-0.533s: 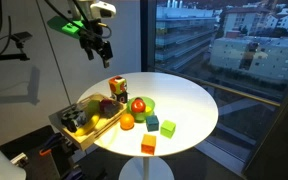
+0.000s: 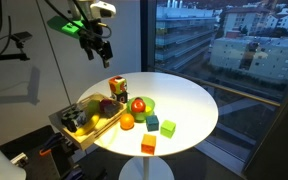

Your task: Pick up the orange and put it in the green bowl

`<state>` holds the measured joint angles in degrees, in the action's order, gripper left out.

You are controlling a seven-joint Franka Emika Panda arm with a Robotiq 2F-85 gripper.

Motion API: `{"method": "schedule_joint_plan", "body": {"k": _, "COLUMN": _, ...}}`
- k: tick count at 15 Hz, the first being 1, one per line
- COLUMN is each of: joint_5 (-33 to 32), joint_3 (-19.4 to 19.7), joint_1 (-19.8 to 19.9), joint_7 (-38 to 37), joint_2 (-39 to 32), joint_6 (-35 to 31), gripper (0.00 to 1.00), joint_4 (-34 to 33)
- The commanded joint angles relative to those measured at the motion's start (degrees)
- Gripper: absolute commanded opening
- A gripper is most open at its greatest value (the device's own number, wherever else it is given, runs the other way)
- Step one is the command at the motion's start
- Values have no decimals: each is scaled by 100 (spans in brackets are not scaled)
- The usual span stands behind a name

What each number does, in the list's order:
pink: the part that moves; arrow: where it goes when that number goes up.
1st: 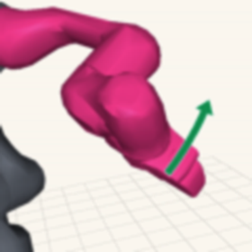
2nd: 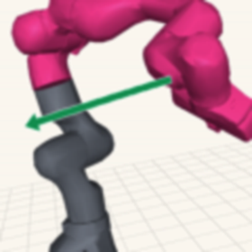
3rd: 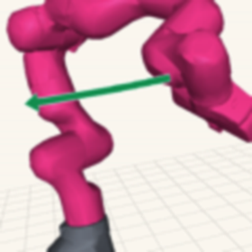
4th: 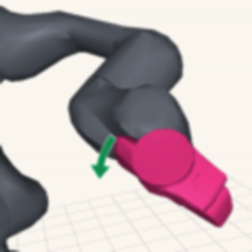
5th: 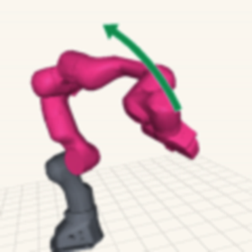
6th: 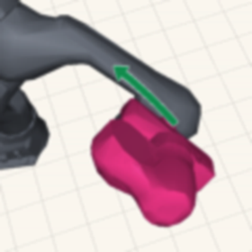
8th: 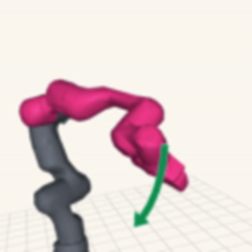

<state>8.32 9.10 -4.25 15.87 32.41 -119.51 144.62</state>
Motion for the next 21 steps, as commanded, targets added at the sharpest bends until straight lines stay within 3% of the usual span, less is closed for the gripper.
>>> {"method": "schedule_joint_plan", "body": {"k": 1, "joint_5": 2, "joint_3": -179, "joint_1": 132, "joint_7": -208, "joint_2": -124, "joint_6": 69, "gripper": 100, "joint_4": -126}}
{"method": "schedule_joint_plan", "body": {"k": 11, "joint_5": -528, "joint_3": -779, "joint_1": 480, "joint_7": -1535, "joint_2": -1050, "joint_6": 178, "gripper": 100, "joint_4": -698}}
{"method": "schedule_joint_plan", "body": {"k": 21, "joint_5": -1160, "joint_3": -604, "joint_1": 702, "joint_7": -1223, "joint_2": -2386, "joint_6": -26, "gripper": 100, "joint_4": -1084}}
